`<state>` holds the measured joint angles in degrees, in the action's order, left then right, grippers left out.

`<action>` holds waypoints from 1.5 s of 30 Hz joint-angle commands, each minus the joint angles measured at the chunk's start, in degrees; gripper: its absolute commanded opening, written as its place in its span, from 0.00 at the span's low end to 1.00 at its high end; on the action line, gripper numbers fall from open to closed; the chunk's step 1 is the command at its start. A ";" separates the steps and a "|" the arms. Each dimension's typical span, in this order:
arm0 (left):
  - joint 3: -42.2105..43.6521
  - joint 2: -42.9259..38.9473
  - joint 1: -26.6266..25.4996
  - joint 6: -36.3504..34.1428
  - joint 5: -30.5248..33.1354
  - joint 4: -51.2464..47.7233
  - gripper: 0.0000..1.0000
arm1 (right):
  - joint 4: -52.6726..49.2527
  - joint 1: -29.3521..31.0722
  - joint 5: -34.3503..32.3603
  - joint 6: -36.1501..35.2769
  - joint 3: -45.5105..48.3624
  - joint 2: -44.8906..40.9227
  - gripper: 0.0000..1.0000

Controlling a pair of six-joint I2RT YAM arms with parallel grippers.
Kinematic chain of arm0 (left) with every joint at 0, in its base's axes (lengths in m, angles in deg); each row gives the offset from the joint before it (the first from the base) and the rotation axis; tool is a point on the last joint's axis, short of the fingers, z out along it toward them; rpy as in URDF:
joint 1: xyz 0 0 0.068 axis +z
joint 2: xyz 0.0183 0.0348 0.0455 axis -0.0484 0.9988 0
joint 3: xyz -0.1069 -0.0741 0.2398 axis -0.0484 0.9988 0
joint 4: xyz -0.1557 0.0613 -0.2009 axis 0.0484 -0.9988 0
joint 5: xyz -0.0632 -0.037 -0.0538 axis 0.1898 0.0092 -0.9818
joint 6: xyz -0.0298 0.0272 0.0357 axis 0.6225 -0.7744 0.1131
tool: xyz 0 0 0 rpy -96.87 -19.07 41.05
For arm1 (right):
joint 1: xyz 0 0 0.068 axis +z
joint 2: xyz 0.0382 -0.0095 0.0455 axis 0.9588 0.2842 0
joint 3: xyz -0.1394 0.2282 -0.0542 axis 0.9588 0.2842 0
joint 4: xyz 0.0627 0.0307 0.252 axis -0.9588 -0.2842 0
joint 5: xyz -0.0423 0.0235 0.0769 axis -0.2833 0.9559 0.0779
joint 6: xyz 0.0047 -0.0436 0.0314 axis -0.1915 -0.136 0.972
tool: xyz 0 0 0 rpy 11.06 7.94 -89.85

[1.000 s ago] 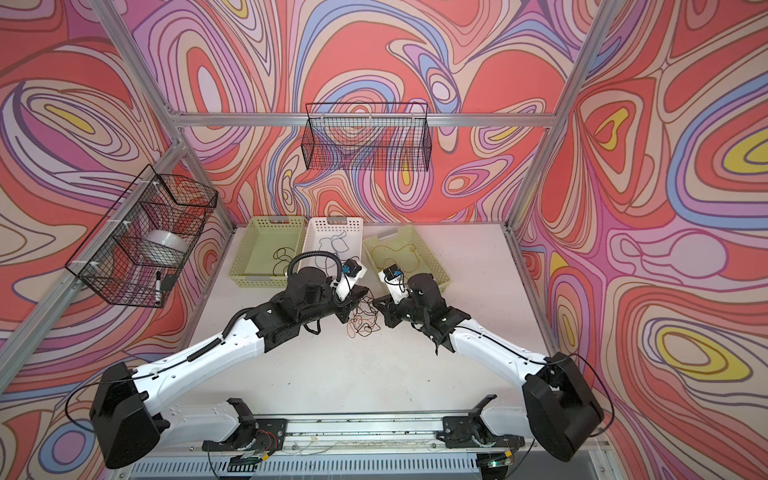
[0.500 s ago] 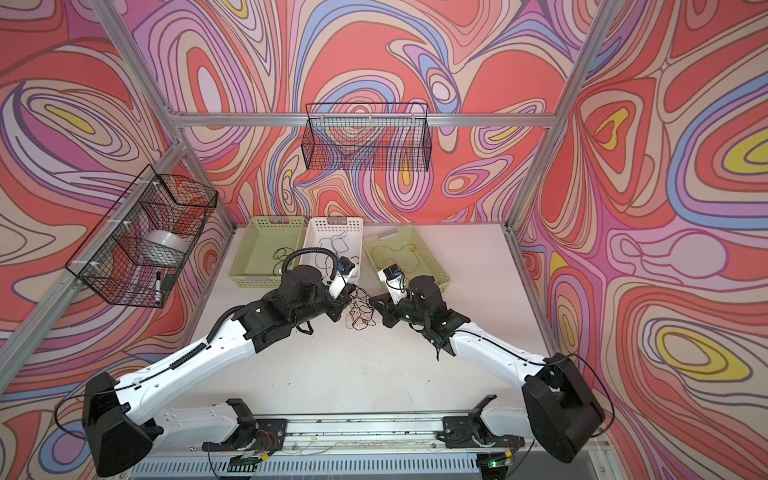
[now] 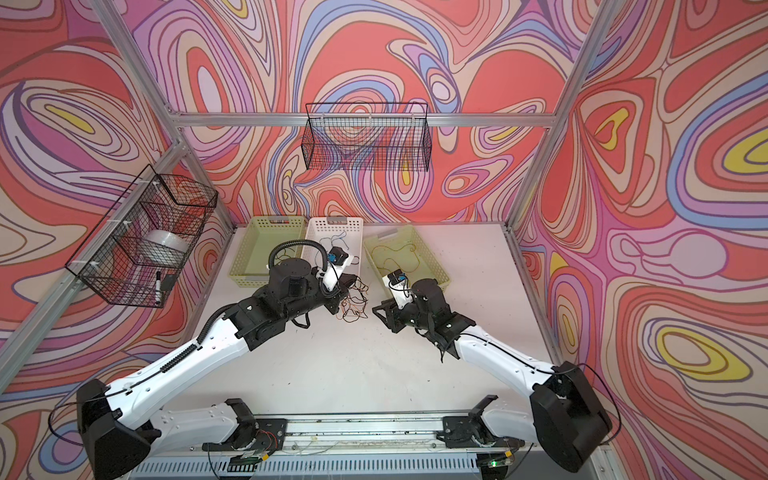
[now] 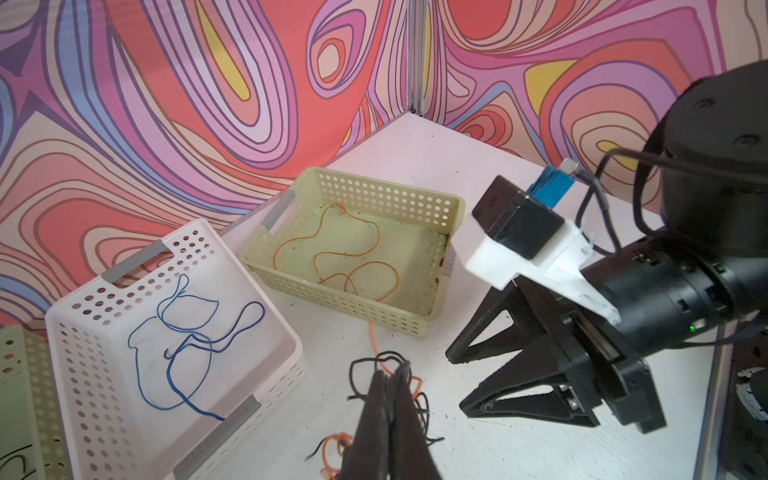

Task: Untangle the cables

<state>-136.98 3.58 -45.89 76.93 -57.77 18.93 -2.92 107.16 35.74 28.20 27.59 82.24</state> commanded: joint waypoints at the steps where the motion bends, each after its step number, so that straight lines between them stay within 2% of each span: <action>1: -0.62 0.78 0.05 1.30 -1.50 2.40 0.00 | 4.00 0.98 2.76 1.72 -1.19 -1.31 0.45; 4: -0.99 1.53 -0.04 2.48 -2.86 3.16 0.00 | 4.75 1.47 2.17 2.66 -1.55 -0.40 0.48; 10: -0.98 1.58 -0.66 3.12 -3.05 3.75 0.00 | 6.43 1.66 1.16 2.72 -0.72 -0.68 0.48; 24: -2.55 1.89 -0.66 0.53 -3.22 0.42 0.00 | 2.42 1.66 -8.65 -7.49 -0.17 -5.78 0.45; 26: -2.60 1.95 -0.66 0.57 -3.78 0.49 0.00 | 1.56 1.68 -7.13 -9.18 -0.97 -5.29 0.42; 29: -2.73 2.07 -0.66 0.70 -4.31 0.88 0.00 | 0.99 1.66 -1.45 -9.88 -2.04 -3.67 0.35; 32: -2.86 2.11 -0.66 0.59 -4.56 1.06 0.00 | 2.22 1.66 2.01 -9.09 -2.35 -2.24 0.33; 38: -3.03 2.18 -0.71 -0.03 -4.72 0.10 0.00 | 1.75 1.66 -2.26 -9.85 -3.15 -1.87 0.28; 45: -3.33 2.20 -0.73 -0.94 -4.97 -0.94 0.00 | 1.20 1.71 -6.10 -11.44 -2.04 -3.85 0.28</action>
<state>-138.05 5.53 -46.32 77.28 -61.62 19.55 -1.31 108.56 31.91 18.10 25.97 79.84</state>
